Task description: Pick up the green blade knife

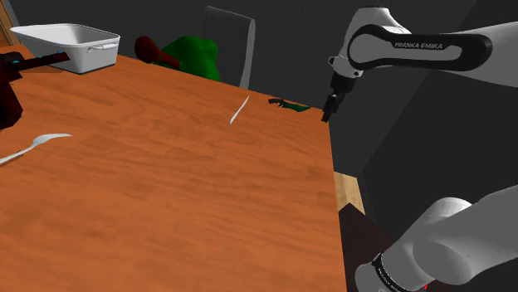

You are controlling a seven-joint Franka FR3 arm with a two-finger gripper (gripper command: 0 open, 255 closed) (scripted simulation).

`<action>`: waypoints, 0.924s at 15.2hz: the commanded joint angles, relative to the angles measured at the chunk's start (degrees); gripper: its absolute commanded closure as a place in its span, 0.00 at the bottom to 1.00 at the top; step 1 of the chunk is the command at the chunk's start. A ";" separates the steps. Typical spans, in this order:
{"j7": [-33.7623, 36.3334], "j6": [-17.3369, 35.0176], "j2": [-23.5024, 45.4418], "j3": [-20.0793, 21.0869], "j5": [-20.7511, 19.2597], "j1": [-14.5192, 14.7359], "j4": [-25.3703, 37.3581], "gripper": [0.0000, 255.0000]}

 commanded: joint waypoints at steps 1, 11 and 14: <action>-4.19 1.77 4.01 -1.38 1.17 0.48 3.16 0.00; -23.81 3.82 25.62 -4.35 11.35 0.63 25.18 0.00; -28.88 2.34 32.60 -3.86 14.73 -0.43 33.95 0.00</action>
